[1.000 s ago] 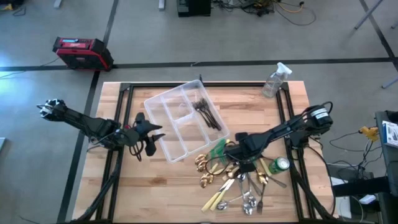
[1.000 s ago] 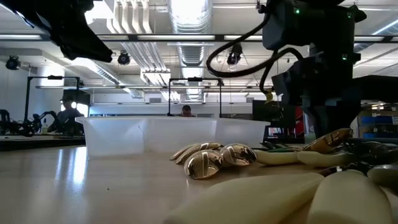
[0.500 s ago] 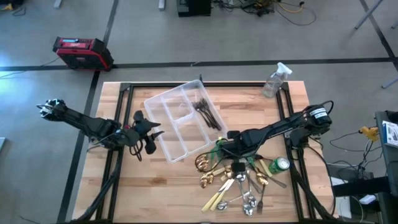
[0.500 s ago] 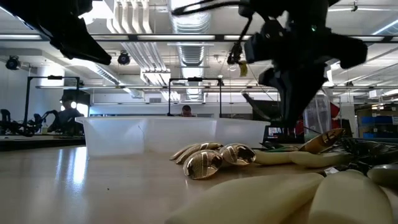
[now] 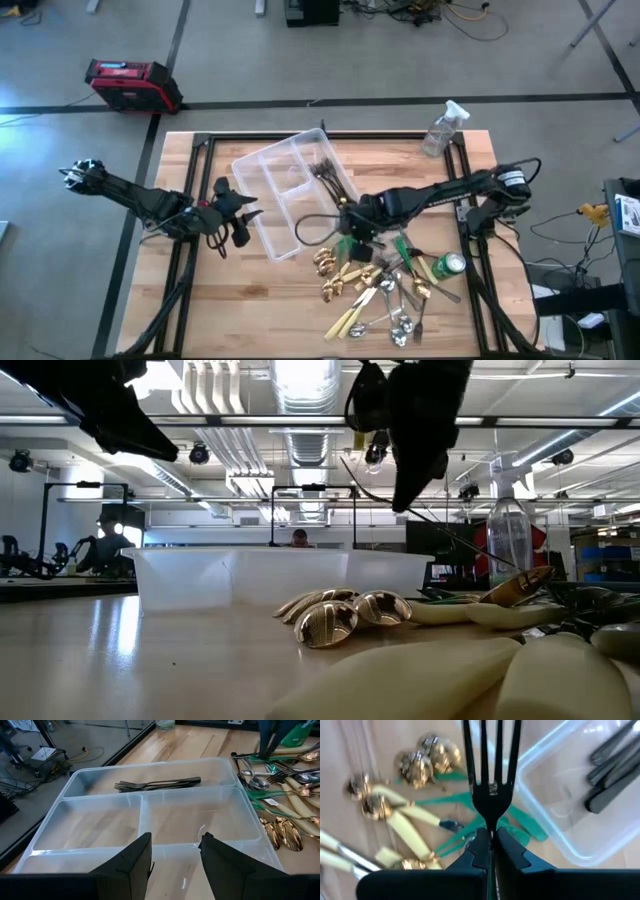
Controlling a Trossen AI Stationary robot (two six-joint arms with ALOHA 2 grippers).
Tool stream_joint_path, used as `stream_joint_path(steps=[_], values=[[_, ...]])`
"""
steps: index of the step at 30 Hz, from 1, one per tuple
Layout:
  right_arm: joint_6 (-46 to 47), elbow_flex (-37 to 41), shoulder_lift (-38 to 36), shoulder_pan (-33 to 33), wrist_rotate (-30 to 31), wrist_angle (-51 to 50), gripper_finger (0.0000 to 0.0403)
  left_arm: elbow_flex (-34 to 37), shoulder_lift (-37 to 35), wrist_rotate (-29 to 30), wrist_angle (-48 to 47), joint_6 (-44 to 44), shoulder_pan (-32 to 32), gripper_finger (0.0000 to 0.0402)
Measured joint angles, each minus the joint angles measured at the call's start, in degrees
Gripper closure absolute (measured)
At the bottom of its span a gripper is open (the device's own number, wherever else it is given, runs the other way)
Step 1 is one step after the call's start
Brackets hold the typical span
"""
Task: Sort silverware
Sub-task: Put the black fork into the transparent silverware tray
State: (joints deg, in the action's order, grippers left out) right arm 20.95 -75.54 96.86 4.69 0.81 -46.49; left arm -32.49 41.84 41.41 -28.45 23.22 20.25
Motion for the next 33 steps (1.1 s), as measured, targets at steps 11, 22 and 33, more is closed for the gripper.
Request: stream_joint_path(steps=[11,22,33], values=[[10.6,-6.9,0.3,-13.2,0.2,0.3,0.0403,0.0,-0.9,0.0,0.0,-0.2,0.0,0.0247],[8.7,-11.2,9.7,-24.3,-7.5,3.0,0.0403,0.0,-0.8,0.0,0.0,0.0,0.0,0.0247],[8.7,-13.8,19.2,-24.8,-7.7,5.8,0.0403,0.0,-0.8,0.0,0.1,0.2,0.0,0.0247]])
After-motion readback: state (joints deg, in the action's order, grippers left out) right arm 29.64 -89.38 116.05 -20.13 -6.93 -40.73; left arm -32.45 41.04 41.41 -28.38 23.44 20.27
